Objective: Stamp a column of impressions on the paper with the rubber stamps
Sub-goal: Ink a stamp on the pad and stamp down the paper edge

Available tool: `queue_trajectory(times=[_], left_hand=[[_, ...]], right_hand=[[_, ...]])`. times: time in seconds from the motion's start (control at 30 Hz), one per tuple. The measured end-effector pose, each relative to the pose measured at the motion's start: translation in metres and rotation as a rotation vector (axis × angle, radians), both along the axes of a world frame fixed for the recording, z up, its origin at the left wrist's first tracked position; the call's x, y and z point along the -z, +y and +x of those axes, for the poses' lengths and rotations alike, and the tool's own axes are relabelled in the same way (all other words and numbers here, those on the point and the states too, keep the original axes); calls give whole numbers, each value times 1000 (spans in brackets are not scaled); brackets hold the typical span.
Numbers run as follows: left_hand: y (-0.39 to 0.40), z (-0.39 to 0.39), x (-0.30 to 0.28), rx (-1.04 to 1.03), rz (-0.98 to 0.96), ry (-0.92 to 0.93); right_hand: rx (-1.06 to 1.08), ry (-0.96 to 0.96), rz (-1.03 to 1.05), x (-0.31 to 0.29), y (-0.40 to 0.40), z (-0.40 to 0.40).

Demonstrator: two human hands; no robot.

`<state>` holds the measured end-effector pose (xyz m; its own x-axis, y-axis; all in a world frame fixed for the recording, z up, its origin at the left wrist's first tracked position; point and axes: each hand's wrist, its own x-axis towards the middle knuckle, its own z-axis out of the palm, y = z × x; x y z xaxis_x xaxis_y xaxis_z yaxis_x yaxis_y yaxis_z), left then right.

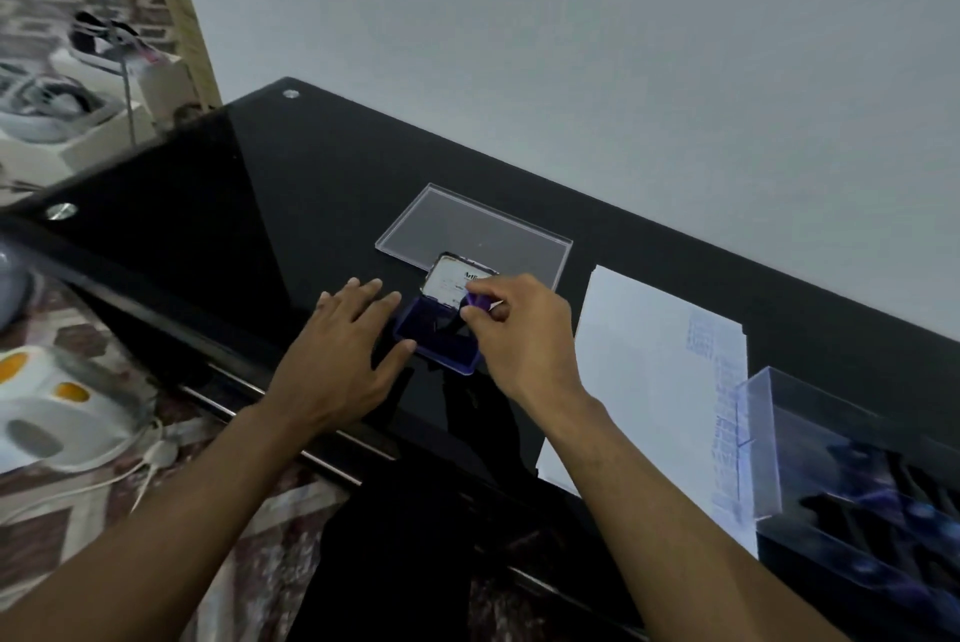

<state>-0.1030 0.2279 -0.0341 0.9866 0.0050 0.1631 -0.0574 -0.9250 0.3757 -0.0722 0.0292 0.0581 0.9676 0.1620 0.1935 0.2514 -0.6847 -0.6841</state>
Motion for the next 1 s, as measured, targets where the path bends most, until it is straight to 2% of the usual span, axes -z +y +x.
queue_trajectory(times=[0.37,0.73,1.0], left_hand=[[14,4,13,3,142,50],[13,3,15,-8,169,35],[11,4,13,-18,179,48]], right_hand=[[-115,16,-213,-7,20,4],[-167,67,-344,-9,26,7],[-171,72,-352,-11,24,7]])
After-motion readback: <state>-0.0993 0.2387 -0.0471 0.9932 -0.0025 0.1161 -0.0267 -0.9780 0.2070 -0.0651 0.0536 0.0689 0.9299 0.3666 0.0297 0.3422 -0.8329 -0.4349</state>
